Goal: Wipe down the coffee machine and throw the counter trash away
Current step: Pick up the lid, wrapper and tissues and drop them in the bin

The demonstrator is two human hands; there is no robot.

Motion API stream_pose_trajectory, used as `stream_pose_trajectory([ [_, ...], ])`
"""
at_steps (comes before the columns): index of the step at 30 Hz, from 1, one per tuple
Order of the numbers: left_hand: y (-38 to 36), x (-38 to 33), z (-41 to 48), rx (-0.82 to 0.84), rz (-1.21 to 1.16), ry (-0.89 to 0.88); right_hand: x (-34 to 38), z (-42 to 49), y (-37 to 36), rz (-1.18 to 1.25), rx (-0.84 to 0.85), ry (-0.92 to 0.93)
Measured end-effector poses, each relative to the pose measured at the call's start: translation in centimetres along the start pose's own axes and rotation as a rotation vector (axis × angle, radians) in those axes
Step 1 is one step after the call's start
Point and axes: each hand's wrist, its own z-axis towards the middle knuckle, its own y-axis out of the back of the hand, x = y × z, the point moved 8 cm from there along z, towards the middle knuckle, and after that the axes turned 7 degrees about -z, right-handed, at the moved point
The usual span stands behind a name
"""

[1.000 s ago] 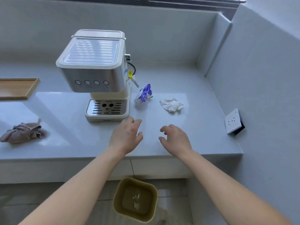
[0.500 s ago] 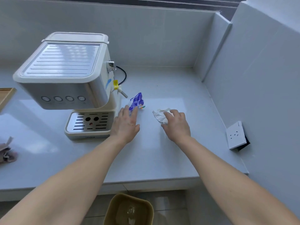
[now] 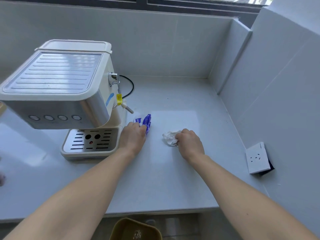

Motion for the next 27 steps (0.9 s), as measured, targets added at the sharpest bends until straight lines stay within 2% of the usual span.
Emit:
stream_pose_trajectory([
  [6, 1.3, -0.6, -2.9, -0.042, -0.102, -0.028, 1.0, -1.8, 0.8, 0.104, -0.004, -0.030],
  [27, 8.2, -0.4, -15.8, -0.225, -0.225, -0.184, 5.3, -11.5, 3.9, 0.159, -0.079, 0.028],
])
